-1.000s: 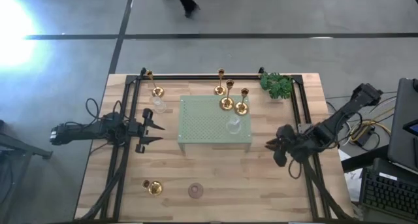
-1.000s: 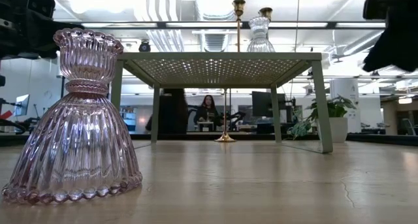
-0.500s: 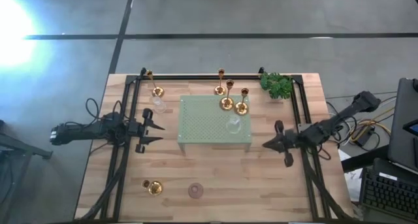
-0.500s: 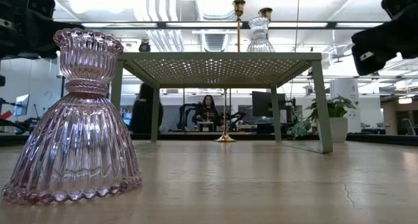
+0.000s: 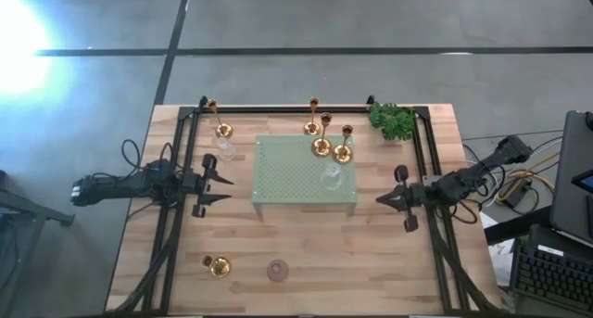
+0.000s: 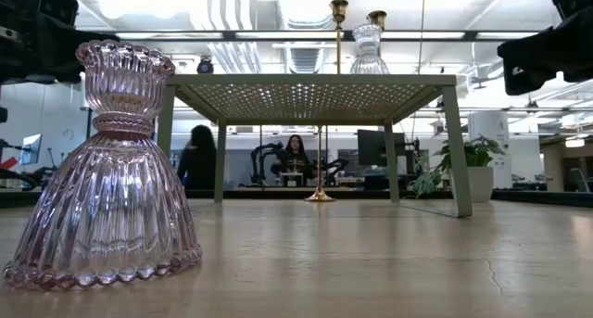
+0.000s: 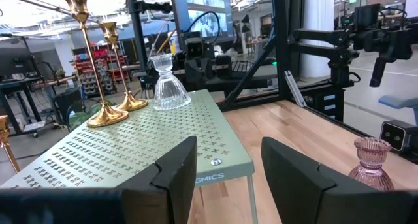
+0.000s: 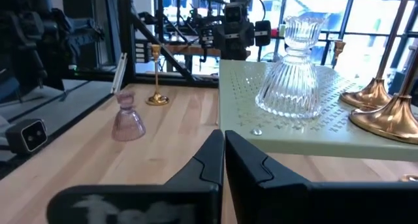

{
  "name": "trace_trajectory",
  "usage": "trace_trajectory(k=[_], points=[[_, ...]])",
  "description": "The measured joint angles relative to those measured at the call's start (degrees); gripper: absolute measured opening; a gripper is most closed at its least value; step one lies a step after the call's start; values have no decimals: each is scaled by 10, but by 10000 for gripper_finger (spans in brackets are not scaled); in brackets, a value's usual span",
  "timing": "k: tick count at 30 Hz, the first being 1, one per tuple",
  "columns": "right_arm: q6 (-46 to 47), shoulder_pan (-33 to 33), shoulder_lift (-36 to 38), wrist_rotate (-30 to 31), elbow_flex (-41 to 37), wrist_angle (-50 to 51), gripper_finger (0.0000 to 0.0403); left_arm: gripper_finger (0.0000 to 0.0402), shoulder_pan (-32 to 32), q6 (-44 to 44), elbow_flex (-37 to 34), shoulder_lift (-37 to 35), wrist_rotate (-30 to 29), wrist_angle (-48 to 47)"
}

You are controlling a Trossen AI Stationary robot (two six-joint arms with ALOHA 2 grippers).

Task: Pick & Place candle stick holders
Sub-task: Put the gold candle stand on the shelf

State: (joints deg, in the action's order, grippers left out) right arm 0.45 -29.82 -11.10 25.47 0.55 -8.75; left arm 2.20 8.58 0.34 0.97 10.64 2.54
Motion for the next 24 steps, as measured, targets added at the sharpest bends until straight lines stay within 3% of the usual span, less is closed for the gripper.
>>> trace_trajectory(k=[24], points=[[0,0,-7,0,0,0,9,177,0,0,0,0,0,0]])
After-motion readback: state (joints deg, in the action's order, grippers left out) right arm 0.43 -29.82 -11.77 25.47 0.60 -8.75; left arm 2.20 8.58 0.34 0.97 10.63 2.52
